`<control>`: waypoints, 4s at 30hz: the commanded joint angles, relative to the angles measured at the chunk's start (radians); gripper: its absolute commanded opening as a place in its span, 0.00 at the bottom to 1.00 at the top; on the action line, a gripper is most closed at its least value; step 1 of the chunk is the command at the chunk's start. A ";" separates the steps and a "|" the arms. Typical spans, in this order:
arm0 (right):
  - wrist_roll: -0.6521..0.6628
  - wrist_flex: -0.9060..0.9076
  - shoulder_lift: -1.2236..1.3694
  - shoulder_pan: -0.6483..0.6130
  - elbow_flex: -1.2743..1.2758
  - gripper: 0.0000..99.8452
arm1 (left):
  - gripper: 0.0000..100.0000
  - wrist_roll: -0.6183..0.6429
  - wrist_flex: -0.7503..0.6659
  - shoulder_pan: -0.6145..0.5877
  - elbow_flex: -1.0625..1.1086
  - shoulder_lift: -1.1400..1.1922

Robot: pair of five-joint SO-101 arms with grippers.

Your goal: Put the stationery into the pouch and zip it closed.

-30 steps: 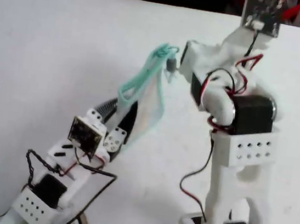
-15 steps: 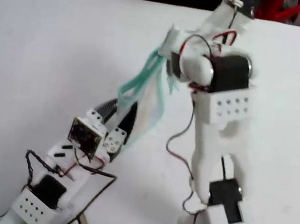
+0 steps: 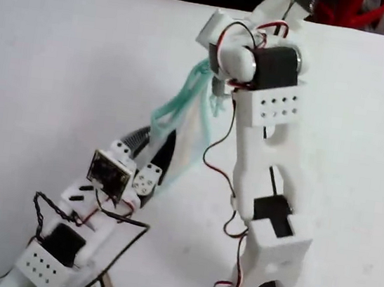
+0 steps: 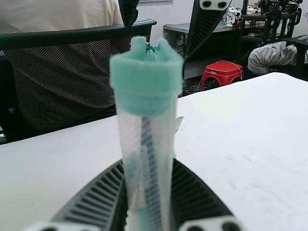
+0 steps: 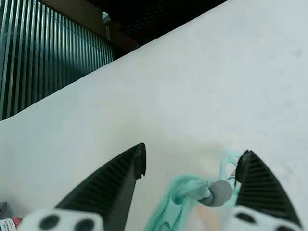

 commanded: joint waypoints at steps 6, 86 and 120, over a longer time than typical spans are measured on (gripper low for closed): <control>-0.009 0.067 0.085 -0.012 -0.058 0.30 | 0.04 -0.002 0.003 0.010 0.009 0.002; 1.036 -1.145 -1.152 -0.033 1.938 0.34 | 0.04 -0.006 -0.002 0.035 0.025 0.002; 1.036 -1.535 -0.954 0.042 1.841 0.13 | 0.05 -0.006 0.000 0.042 0.026 0.002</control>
